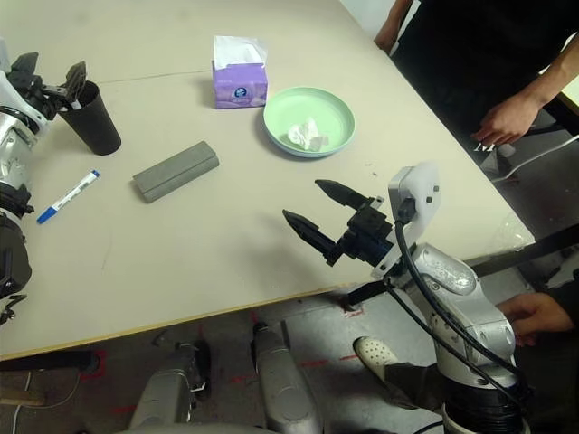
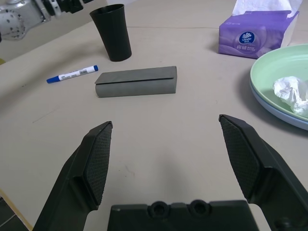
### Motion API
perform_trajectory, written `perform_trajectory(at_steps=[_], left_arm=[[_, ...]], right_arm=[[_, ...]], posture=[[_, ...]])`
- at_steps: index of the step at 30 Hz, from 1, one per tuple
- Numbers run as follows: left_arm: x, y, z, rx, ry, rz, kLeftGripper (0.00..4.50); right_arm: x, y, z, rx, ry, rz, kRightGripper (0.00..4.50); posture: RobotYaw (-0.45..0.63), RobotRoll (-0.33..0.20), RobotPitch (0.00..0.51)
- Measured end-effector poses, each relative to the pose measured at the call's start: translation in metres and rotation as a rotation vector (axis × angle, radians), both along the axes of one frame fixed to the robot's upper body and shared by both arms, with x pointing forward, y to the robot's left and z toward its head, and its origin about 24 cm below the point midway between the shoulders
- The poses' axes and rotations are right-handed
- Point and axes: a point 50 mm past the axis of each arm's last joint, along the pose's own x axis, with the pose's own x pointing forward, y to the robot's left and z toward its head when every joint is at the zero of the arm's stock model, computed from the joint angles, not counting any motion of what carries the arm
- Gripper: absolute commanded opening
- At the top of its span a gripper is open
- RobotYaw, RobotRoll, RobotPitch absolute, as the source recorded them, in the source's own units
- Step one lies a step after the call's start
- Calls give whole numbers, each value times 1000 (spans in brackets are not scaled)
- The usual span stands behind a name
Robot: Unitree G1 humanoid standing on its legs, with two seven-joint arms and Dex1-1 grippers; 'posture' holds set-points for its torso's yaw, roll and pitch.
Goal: Organize and tidy the items on the table.
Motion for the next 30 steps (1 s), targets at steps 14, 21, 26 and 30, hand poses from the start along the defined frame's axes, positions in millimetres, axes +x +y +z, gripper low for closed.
perform_trajectory(at_steps=[14,21,26,30], left_arm=[[-79,89,40,316,366,-105,4470],[-95,96,35,357,712,-159,4470],[-102,102,18,348,851,-156,4470],[-99,96,2,350,917,-193,4470]], right_arm=[[20,41,-16,-32,-43,288,4500],[31,54,-13,-14,-94,340,4500],[35,55,-14,-9,-92,342,4500],[36,58,-11,-1,-103,347,4500]], posture=[[-148,0,227],[-145,0,218],[-139,0,213],[-138,0,210]])
